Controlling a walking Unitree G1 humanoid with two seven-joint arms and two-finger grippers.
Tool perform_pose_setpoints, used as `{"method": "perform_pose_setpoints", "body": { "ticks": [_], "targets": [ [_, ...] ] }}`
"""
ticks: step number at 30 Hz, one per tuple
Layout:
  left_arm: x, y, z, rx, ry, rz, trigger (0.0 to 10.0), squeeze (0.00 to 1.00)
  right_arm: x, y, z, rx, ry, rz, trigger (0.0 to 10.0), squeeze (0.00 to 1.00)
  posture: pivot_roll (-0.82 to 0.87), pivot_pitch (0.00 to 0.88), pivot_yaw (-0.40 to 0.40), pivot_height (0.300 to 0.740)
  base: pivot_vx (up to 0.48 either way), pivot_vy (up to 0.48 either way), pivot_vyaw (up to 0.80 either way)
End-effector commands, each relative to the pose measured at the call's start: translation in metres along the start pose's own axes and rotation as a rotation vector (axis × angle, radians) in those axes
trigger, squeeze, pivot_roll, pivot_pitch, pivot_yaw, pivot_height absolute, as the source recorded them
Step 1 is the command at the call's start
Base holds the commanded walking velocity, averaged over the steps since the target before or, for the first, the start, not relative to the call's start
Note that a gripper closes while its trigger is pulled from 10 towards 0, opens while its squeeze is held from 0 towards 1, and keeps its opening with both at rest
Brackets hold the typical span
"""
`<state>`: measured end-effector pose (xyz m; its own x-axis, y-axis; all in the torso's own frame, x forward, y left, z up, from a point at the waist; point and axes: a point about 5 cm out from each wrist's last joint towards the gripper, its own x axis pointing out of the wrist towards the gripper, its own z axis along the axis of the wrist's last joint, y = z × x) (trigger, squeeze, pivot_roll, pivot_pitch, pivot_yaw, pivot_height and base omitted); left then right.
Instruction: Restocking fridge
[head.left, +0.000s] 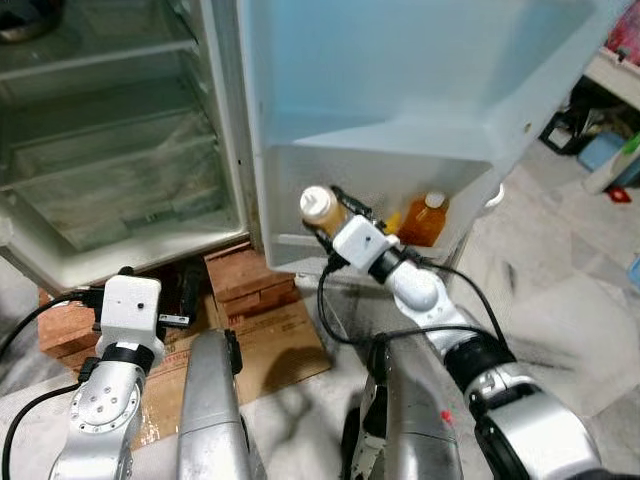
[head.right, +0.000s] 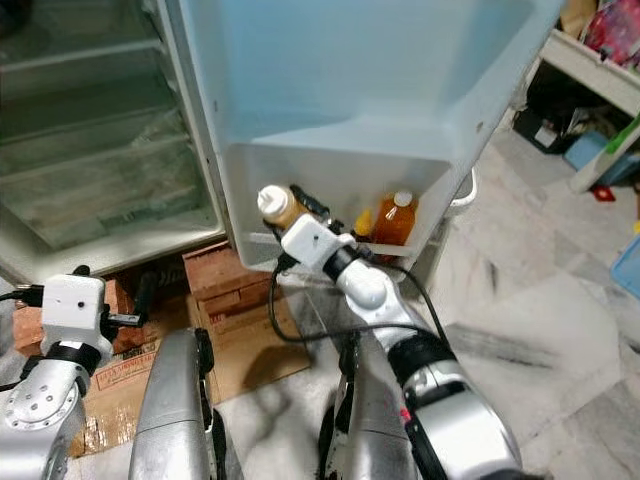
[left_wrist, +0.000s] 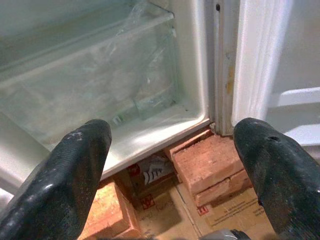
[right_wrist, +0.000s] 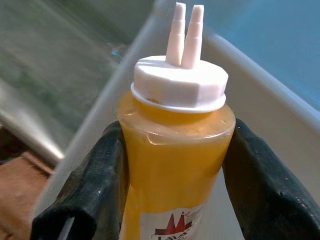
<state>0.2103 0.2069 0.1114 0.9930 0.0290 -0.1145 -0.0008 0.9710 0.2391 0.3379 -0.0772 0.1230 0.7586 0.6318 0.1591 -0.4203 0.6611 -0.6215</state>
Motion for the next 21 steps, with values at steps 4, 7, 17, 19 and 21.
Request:
{"method": "perform_pose_setpoints", "body": {
  "ticks": [4, 7, 17, 19, 21],
  "targets": [
    [-0.009, 0.004, 0.003, 0.015, 0.015, -0.016, 10.0, 0.0, 0.004, -0.007, -0.002, -0.043, 0.013, -0.03, 10.0, 0.0, 0.25, 0.225, -0.046, 0.502, 0.0, 0.0, 0.0],
    [-0.015, 0.006, 0.004, 0.022, 0.023, -0.017, 10.0, 0.0, 0.005, -0.009, -0.007, -0.051, 0.057, -0.058, 10.0, 0.0, 0.27, 0.236, -0.048, 0.502, 0.0, 0.0, 0.0],
    [-0.026, 0.011, 0.008, 0.045, 0.048, -0.018, 10.0, 0.0, 0.01, -0.003, -0.014, -0.035, 0.151, -0.166, 10.0, 0.0, 0.33, 0.275, -0.04, 0.502, 0.0, 0.0, 0.0],
    [-0.027, 0.011, 0.008, 0.047, 0.05, -0.019, 10.0, 0.0, 0.011, -0.002, -0.014, -0.014, 0.157, -0.178, 10.0, 0.0, 0.33, 0.279, -0.038, 0.502, 0.0, 0.0, 0.0],
    [-0.028, 0.011, 0.008, 0.05, 0.052, -0.025, 10.0, 0.0, 0.012, 0.0, -0.014, 0.023, 0.168, -0.195, 10.0, 0.0, 0.33, 0.283, -0.037, 0.502, 0.0, 0.0, 0.0]
  ]
}}
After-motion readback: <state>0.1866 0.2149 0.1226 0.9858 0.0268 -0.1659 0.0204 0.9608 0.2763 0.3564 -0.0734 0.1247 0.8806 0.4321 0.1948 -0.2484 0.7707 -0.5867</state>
